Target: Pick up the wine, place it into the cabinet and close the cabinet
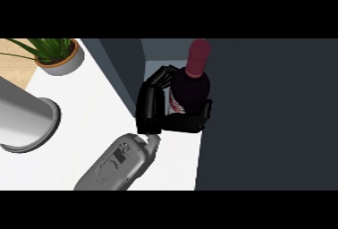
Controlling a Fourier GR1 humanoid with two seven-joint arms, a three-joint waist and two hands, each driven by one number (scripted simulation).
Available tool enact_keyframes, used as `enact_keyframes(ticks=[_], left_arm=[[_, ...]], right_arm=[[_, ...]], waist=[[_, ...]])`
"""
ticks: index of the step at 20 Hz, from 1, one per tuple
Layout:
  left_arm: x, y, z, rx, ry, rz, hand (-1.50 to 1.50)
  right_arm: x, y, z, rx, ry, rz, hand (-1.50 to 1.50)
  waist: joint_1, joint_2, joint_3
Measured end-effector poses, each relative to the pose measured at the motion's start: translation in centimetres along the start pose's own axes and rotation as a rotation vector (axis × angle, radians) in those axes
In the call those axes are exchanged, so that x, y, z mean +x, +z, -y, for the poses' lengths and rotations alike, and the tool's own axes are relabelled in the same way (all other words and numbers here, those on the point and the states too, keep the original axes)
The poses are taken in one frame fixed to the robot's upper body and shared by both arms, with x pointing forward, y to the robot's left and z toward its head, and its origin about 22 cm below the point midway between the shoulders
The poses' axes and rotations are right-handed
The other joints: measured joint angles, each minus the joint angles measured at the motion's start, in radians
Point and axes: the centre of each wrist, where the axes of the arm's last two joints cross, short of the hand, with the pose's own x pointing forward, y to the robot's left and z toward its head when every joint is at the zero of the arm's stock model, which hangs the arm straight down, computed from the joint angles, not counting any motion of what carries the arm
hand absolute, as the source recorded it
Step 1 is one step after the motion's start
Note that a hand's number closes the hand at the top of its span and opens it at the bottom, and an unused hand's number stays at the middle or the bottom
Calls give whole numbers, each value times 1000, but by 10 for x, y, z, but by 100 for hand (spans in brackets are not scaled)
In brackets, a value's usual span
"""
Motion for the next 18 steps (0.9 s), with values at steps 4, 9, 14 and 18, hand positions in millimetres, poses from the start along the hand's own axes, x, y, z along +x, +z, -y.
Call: enact_keyframes(ticks=[4,9,14,18], left_arm=[[-19,4,-10,2,-63,-1,150],[-37,6,-16,14,-111,14,150],[-52,0,-25,44,-129,32,150],[-54,-6,-33,62,-123,35,150]], right_arm=[[-3,3,-1,3,-6,-10,-150],[-2,1,-2,1,-7,0,-150],[-4,1,-3,11,-8,10,-150],[-3,1,-2,2,-10,8,-150]], waist=[[1,-1,0],[3,0,0],[-1,1,0],[2,0,0]])
